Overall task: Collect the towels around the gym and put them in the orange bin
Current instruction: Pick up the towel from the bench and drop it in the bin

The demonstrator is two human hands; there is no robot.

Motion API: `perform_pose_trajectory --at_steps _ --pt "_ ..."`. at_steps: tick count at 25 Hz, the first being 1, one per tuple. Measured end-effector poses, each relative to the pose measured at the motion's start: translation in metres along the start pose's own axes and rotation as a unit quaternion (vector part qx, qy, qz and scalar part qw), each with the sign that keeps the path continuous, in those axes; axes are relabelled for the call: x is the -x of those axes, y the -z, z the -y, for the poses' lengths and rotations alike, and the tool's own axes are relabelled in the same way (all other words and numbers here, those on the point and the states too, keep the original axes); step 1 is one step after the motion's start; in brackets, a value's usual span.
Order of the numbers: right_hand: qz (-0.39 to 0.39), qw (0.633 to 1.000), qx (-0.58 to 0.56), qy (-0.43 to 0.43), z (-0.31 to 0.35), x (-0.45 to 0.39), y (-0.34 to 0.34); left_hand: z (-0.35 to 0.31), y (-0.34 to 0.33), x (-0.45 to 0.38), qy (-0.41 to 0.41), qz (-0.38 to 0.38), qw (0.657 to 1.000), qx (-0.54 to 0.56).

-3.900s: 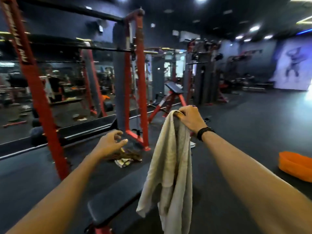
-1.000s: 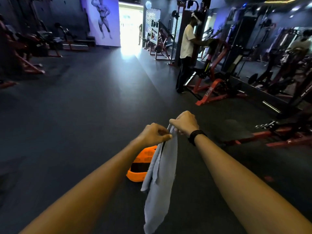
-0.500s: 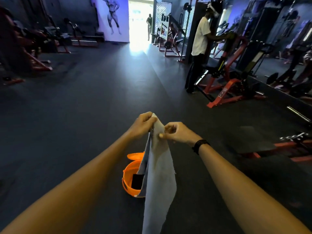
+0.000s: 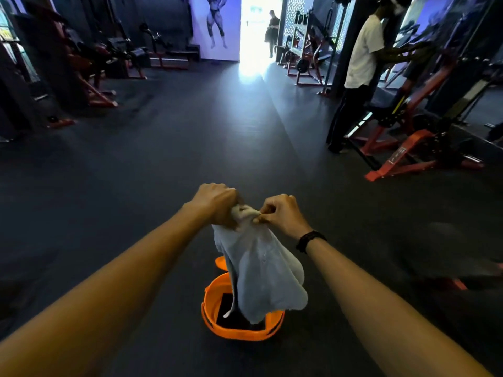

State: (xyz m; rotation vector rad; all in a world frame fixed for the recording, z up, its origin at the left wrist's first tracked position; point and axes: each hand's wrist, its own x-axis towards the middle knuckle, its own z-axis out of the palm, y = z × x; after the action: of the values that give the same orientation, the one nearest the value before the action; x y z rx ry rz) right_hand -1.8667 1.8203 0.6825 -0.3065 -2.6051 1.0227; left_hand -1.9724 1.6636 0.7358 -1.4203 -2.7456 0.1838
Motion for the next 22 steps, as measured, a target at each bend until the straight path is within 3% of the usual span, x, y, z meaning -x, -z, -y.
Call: perform_pose_trajectory --at_steps 2,5,8,10,12,15,18,20,22 --pt "-0.003 0.998 -0.058 0.0 -0.008 -0.008 0.001 -0.002 0.003 -0.018 -0.008 -0.063 0.998 -0.013" --pt "0.043 0.995 -0.084 -0.04 -0.023 -0.017 0.005 0.01 0.004 -0.044 -0.016 -0.09 0.986 0.138" --pt "0.146 0.983 0.023 -0.111 -0.045 -0.023 -0.003 0.024 0.016 -0.059 0.005 -0.148 0.931 0.333" --pt "0.16 0.975 0.071 -0.138 -0.057 -0.028 -0.012 0.035 0.029 -0.065 0.026 -0.216 0.899 0.38" --pt "0.106 0.985 0.028 -0.132 -0.054 -0.035 -0.018 0.053 0.036 -0.068 0.048 -0.221 0.912 0.342" --pt "0.018 0.997 0.007 -0.069 -0.027 -0.053 -0.02 0.069 0.033 -0.059 0.009 -0.095 0.98 0.177" --pt "-0.03 0.995 -0.091 -0.002 0.01 -0.067 -0.021 0.06 0.01 -0.055 -0.009 0.007 1.0 0.029" --pt "-0.03 0.983 -0.179 0.015 0.024 -0.071 -0.023 0.055 -0.007 -0.054 -0.023 0.015 1.0 0.011" --pt "-0.024 0.974 -0.224 0.018 0.024 -0.072 -0.025 0.058 -0.014 -0.055 -0.018 -0.001 0.996 0.088"
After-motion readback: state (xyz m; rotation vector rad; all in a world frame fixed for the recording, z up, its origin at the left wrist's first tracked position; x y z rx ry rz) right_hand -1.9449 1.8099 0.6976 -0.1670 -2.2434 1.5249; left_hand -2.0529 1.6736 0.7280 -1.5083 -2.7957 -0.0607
